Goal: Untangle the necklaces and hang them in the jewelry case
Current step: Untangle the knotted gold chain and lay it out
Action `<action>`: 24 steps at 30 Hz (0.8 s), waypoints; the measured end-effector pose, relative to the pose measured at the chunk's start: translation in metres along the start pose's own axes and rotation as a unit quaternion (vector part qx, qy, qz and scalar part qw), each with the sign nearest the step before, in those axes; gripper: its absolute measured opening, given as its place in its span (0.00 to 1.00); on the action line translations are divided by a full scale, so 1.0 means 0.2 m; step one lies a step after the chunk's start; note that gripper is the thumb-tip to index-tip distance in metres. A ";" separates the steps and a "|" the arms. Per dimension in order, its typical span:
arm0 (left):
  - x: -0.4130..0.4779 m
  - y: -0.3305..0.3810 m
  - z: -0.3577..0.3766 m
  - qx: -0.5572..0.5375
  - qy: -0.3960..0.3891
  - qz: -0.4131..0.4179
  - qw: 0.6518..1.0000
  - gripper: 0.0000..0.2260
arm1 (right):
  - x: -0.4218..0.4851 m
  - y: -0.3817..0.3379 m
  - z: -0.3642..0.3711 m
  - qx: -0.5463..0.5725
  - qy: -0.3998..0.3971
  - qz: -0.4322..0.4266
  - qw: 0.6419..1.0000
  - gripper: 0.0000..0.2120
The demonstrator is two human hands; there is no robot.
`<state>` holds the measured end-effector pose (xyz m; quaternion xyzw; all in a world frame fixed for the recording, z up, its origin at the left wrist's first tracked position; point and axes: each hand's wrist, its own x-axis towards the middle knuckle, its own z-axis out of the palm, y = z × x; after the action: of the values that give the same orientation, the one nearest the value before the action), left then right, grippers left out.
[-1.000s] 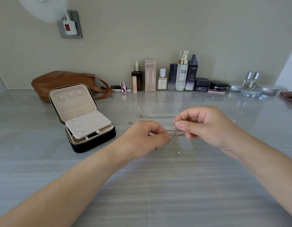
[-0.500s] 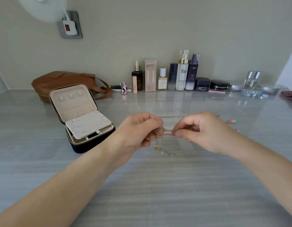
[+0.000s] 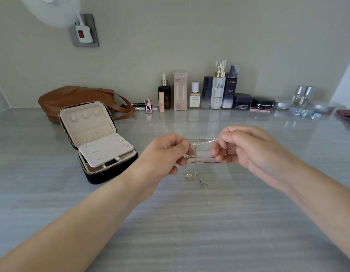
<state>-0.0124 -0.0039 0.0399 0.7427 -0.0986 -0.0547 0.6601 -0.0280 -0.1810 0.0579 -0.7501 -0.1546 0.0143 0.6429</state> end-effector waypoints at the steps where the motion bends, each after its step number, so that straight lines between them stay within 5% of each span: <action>1: 0.00 0.00 0.00 -0.004 0.002 0.005 1.000 0.10 | 0.00 0.00 0.00 -0.015 -0.015 -0.007 1.000 0.13; 9: -0.01 0.01 0.01 -0.044 -0.037 0.030 0.998 0.09 | -0.03 0.03 0.02 -0.148 -0.133 -0.008 0.980 0.09; 17: -0.04 0.03 0.01 -0.074 -0.106 0.019 0.991 0.09 | 0.01 0.10 0.07 -0.147 -0.042 -0.037 0.988 0.05; 24: -0.03 0.04 -0.02 0.009 -0.065 0.023 0.998 0.08 | 0.02 0.06 0.03 -0.125 0.018 -0.056 0.990 0.05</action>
<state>-0.0180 -0.0005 0.0472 0.7408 -0.1587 -0.0868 0.6469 -0.0235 -0.1764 0.0453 -0.8147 -0.1856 -0.0547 0.5467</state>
